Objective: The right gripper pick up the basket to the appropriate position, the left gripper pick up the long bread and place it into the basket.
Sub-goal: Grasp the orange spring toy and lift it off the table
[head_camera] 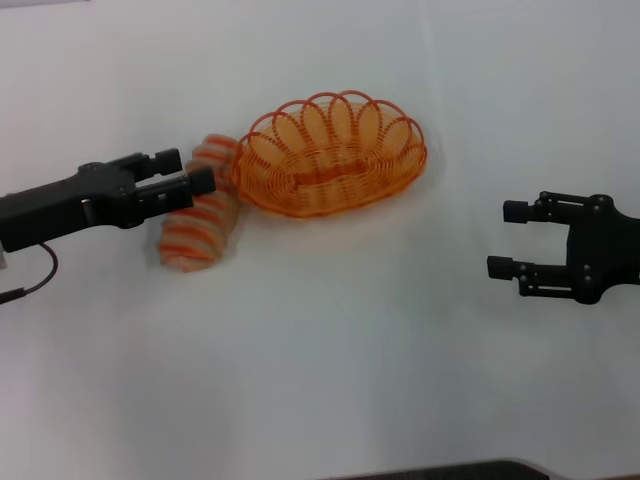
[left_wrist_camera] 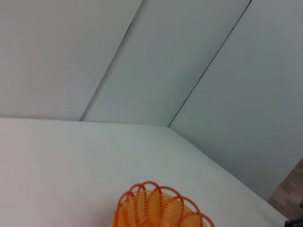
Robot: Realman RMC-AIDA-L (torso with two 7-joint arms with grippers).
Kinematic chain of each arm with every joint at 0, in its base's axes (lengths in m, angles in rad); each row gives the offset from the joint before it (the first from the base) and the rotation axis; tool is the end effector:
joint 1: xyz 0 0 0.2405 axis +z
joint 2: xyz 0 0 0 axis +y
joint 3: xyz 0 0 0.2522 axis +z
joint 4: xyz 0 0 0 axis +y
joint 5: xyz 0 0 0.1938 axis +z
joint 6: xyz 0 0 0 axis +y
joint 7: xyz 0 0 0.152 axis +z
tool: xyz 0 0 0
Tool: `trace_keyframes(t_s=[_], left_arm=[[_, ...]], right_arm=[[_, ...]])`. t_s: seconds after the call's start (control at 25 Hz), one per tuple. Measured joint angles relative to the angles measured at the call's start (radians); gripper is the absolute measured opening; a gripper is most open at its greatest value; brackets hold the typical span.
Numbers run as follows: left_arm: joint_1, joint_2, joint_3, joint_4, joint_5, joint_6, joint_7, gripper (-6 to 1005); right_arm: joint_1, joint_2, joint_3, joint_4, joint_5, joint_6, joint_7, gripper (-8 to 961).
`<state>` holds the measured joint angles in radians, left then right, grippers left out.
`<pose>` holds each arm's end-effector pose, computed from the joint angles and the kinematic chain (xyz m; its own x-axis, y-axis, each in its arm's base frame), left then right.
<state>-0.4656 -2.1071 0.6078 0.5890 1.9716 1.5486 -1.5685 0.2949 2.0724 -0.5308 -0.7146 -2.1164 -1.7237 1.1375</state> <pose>-0.2640 0.2997 -0.0151 0.5494 0.5709 0.6101 0.7130 -0.7010 0.0139 0.3137 0.2390 0.0157 0.8244 -0.3042 -0.4773 -0.4490 -0.8650 -0.2241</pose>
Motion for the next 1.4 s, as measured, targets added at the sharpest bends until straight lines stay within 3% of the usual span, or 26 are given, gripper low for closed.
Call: trace_keyframes(t_s=[0.28,0.44,0.6,0.84,1.16,1.4], left_arm=[[-0.025,0.025,0.071,0.091,0.119,-0.009,-0.23,793],[-0.044,0.046,0.152,0.197,0.205,0.014,-0.375,793],[-0.061,0.051,0.19,0.317,0.29,0.036,-0.5,793],[-0.106,0.028,0.234,0.407,0.41,0.041,-0.604,793],[-0.162,-0.048,0.347,0.553,0.618,0.044,-0.759,794],[-0.183,-0.055,0.451,0.576,0.635,0.024,-0.856,794]], right_arm=[[0.005,-0.002,0.0,0.0,-0.001,0.002,-0.001,778],[0.008,-0.003,0.001,0.0,-0.001,0.011,0.003,777],[0.011,-0.003,0.008,-0.001,-0.001,0.015,0.011,777],[0.011,-0.001,0.015,0.0,0.003,0.026,0.013,777],[0.017,0.0,0.016,-0.001,0.004,0.03,0.013,778],[0.022,0.001,0.015,-0.001,0.004,0.041,0.015,778]])
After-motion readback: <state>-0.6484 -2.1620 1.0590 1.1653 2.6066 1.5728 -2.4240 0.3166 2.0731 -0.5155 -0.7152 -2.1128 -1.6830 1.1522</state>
